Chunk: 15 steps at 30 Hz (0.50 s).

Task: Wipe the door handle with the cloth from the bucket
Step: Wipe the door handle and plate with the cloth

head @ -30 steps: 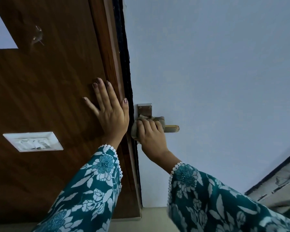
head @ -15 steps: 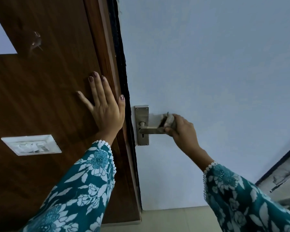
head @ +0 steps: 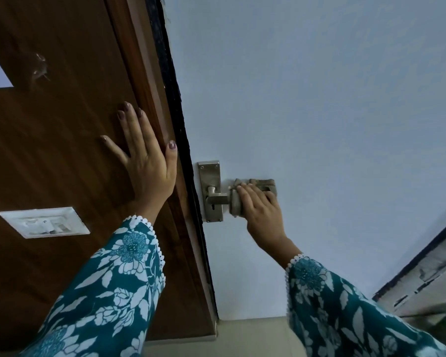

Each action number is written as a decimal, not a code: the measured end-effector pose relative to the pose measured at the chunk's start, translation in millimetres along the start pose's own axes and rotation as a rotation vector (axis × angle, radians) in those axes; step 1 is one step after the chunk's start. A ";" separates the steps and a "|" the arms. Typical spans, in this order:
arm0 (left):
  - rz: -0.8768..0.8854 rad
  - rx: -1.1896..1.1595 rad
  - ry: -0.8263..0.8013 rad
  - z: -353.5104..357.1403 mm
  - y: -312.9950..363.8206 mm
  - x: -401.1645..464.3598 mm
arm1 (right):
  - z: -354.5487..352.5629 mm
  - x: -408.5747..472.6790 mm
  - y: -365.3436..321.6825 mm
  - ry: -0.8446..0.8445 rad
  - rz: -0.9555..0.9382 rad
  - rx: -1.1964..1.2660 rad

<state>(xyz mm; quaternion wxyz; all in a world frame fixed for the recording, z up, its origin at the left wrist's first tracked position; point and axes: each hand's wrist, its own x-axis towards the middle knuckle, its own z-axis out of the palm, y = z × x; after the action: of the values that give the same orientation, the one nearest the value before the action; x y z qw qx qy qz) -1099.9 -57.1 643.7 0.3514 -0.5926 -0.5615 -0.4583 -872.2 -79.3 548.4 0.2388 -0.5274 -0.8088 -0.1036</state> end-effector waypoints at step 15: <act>-0.092 0.081 0.106 6.0 15.5 10.8 | -0.3 16.5 -31.9 0.008 -0.143 -0.016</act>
<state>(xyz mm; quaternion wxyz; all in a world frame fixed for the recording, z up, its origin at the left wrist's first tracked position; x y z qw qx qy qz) -1084.2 -49.7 653.3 0.3827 -0.5264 -0.5869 -0.4817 -906.3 -79.6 559.5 0.2296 -0.4699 -0.8425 -0.1289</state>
